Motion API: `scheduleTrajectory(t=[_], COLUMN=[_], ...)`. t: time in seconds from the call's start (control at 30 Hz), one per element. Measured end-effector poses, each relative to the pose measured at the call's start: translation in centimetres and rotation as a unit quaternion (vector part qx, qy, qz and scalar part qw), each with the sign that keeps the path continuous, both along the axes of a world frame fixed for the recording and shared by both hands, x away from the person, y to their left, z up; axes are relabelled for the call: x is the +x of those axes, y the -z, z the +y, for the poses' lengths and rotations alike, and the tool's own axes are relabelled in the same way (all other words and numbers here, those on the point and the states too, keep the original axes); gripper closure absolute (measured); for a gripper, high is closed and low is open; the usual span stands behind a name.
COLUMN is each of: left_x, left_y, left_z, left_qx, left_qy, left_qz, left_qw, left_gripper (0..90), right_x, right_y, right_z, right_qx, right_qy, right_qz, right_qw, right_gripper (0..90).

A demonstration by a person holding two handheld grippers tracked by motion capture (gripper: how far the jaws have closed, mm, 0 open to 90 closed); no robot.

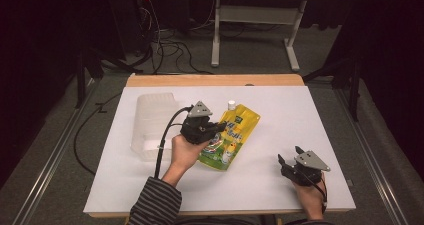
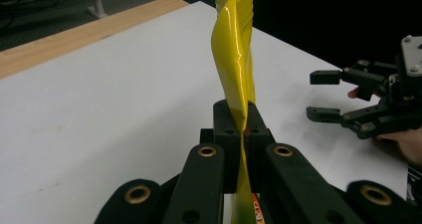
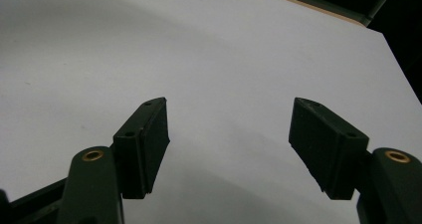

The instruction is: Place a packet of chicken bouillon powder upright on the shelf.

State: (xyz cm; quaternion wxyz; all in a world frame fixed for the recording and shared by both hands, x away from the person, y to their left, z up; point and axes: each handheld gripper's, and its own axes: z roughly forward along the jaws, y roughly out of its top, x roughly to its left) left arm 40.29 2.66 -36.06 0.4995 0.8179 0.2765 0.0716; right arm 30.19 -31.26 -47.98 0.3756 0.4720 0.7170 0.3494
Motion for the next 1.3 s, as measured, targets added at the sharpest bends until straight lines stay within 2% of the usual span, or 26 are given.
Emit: scheduleTrajectory(t=[0.53, 0.73, 0.8, 0.9, 1.07, 1.3], left_x=[0.3, 0.4, 0.3, 0.4, 0.3, 0.0], left_y=[-2.5, -3.5, -3.9, -4.1, -4.4, -5.2], left_z=[2.2, 3.3, 3.9, 4.4, 5.0, 6.8], left_qx=[-0.030, -0.031, -0.035, -0.041, -0.038, -0.047], left_qy=[-0.019, -0.030, -0.037, -0.042, -0.052, -0.073], left_qz=[-0.017, -0.030, -0.039, -0.039, -0.046, -0.061], left_qw=[0.9992, 0.9986, 0.9979, 0.9975, 0.9969, 0.9943], left_gripper=[89.4, 89.4, 89.4, 89.4, 89.4, 89.4], right_x=[0.0, 0.0, -0.1, 0.0, 0.0, 0.0], right_y=[0.0, 0.0, 0.0, 0.0, 0.0, 0.0], right_z=[0.0, 0.0, 0.0, 0.0, 0.0, 0.0], right_qx=[0.003, -0.001, 0.000, 0.000, 0.000, -0.001], right_qy=[0.003, -0.001, 0.001, 0.003, 0.001, 0.000], right_qz=[-0.001, -0.001, -0.002, -0.001, 0.000, 0.000], right_qw=[1.0000, 1.0000, 1.0000, 1.0000, 1.0000, 1.0000], right_gripper=[32.2, 32.2, 32.3, 32.3, 32.2, 32.3])
